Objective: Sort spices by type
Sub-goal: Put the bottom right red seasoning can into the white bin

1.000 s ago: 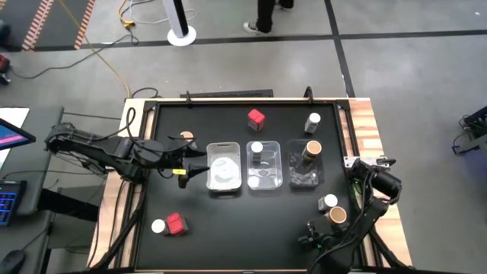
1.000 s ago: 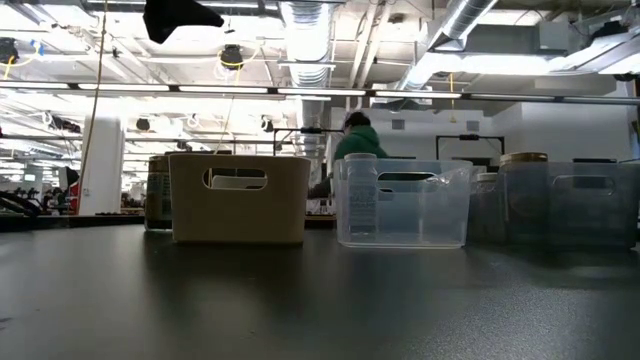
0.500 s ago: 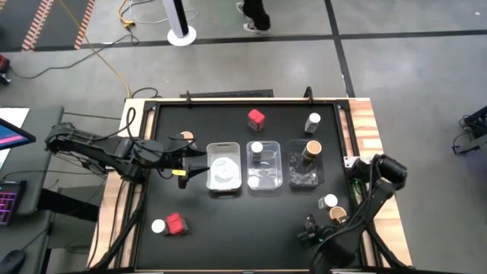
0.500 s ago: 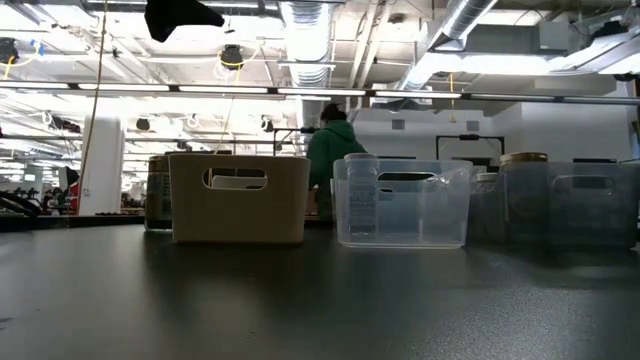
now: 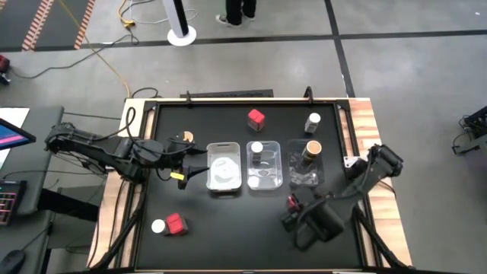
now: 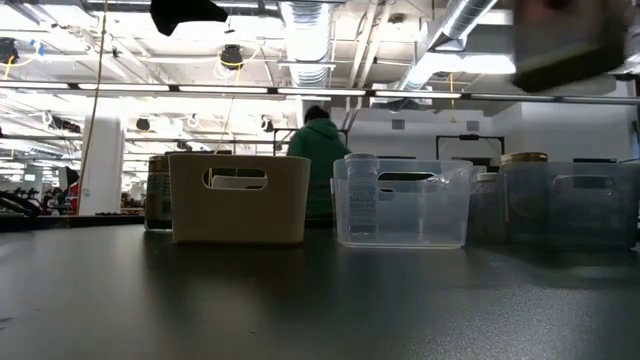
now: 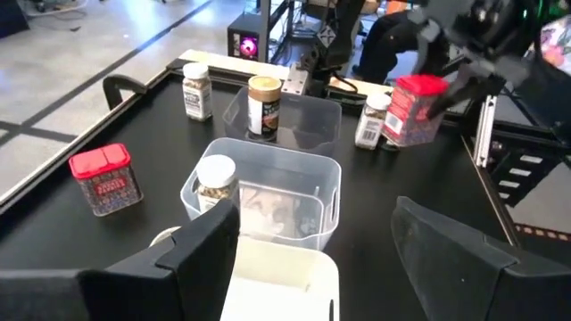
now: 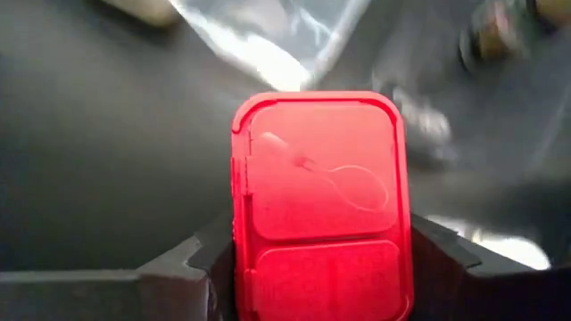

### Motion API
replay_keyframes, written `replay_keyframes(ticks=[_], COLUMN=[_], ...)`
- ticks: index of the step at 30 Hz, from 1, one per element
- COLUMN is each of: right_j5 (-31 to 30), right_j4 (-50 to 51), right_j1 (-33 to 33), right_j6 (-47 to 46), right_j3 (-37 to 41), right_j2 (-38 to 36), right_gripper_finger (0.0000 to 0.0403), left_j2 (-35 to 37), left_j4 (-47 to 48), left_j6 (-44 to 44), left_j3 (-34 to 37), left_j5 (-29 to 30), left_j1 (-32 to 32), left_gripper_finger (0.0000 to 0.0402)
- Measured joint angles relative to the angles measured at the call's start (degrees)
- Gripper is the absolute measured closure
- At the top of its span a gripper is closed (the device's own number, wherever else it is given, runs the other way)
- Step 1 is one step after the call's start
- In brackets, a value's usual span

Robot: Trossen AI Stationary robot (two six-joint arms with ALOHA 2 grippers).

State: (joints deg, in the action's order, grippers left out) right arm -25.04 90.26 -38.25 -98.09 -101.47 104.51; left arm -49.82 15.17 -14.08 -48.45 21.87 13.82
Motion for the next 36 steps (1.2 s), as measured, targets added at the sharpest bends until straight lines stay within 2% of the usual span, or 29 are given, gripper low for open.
replay_keyframes(ticks=[5,14,20,23,27,33,36], right_j5=[-5.1,-5.9,-4.7,-1.9,5.3,13.2,18.5], right_j4=[-0.3,-4.3,-8.9,-14.3,-21.3,-24.1,-26.1], right_j1=[7.6,21.8,28.2,31.7,36.4,39.3,39.6], right_j6=[14.4,46.6,67.4,77.8,88.7,98.2,101.5], right_j3=[-5.7,-11.9,-12.0,-11.5,-9.4,-6.8,-6.3], right_j2=[-0.4,-0.4,-2.7,-5.4,-9.7,-12.8,-12.0], right_gripper_finger=[0.0164,0.0164,0.0164,0.0164,0.0163,0.0163,0.0163], left_j2=[0.0,4.2,4.3,2.1,-3.7,-12.1,-15.4], left_j4=[-0.7,-0.4,2.7,0.7,-6.0,-16.2,-18.3], left_j6=[1.5,5.4,3.1,2.9,4.0,6.3,6.2], left_j3=[0.0,0.0,0.0,0.0,0.0,-1.3,-3.6], left_j5=[-0.1,-0.1,-0.2,-0.2,-0.6,-0.9,-4.3], left_j1=[-1.4,-5.8,-6.8,-6.8,-6.8,-8.1,-10.7], left_gripper_finger=[0.0118,0.0118,0.0118,0.0118,0.0118,0.0118,0.0118])
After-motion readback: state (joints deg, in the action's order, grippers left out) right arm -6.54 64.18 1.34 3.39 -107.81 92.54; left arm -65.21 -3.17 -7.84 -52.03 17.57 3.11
